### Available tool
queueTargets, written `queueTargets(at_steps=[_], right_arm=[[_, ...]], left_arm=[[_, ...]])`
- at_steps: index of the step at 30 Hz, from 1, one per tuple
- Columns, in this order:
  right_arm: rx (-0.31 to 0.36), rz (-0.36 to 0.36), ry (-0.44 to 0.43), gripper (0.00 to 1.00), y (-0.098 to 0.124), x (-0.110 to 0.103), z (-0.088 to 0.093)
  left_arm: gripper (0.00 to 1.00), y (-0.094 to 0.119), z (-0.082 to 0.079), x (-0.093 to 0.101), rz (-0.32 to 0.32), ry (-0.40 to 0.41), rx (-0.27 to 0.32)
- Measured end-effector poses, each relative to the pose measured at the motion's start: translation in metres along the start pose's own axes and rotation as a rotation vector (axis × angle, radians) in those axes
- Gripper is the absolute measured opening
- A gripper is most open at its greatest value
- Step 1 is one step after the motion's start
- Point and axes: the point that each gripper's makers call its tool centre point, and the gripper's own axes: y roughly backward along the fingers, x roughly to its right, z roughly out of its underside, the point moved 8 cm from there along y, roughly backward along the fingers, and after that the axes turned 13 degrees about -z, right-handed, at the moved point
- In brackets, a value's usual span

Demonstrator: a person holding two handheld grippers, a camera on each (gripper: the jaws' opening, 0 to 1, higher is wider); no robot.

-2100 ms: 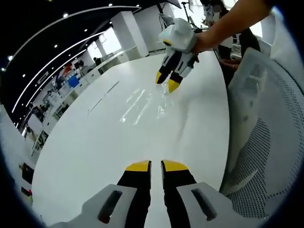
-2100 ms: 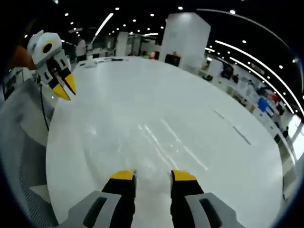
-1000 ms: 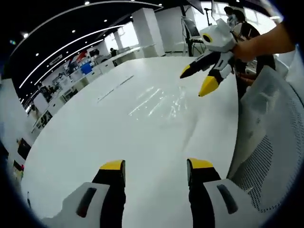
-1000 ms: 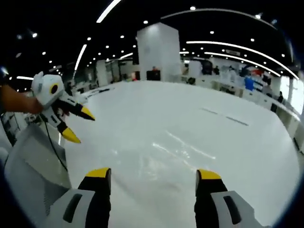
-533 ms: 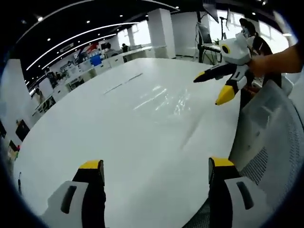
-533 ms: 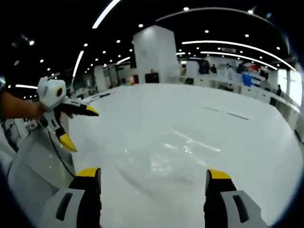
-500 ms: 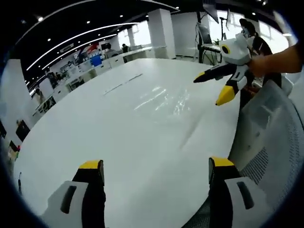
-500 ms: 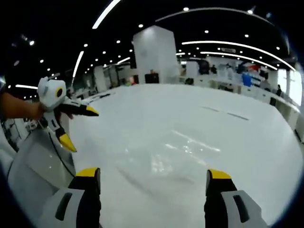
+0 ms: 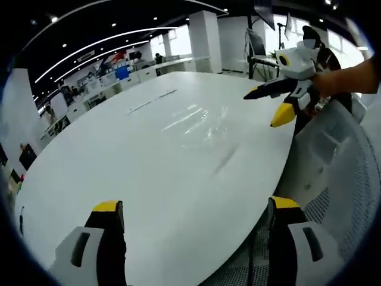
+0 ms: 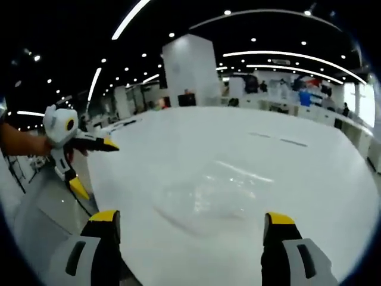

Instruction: Open the resealable bag by pulling the two sides of the seal apart until the entire bag opening is separated and visibly accessible.

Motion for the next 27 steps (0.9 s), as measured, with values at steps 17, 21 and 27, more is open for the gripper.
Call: queueTargets(at_steps=[17,21,27], right_arm=[[0.019,0.051,0.006,1.0,0.011,-0.021,0.013],[0.011,0.049,0.0,1.0,0.01,-0.02,0.014],[-0.01,0.054,0.01,0.99,0.009,-0.019,0.016]], left_arm=[[0.94,-0.002,0.006,0.007,-0.03,-0.05,0.059],[0.94,-0.002,0.005,0.007,-0.039,-0.018,0.074],[0.94,-0.005,0.009,0.009,-0.036,0.01,0.08]])
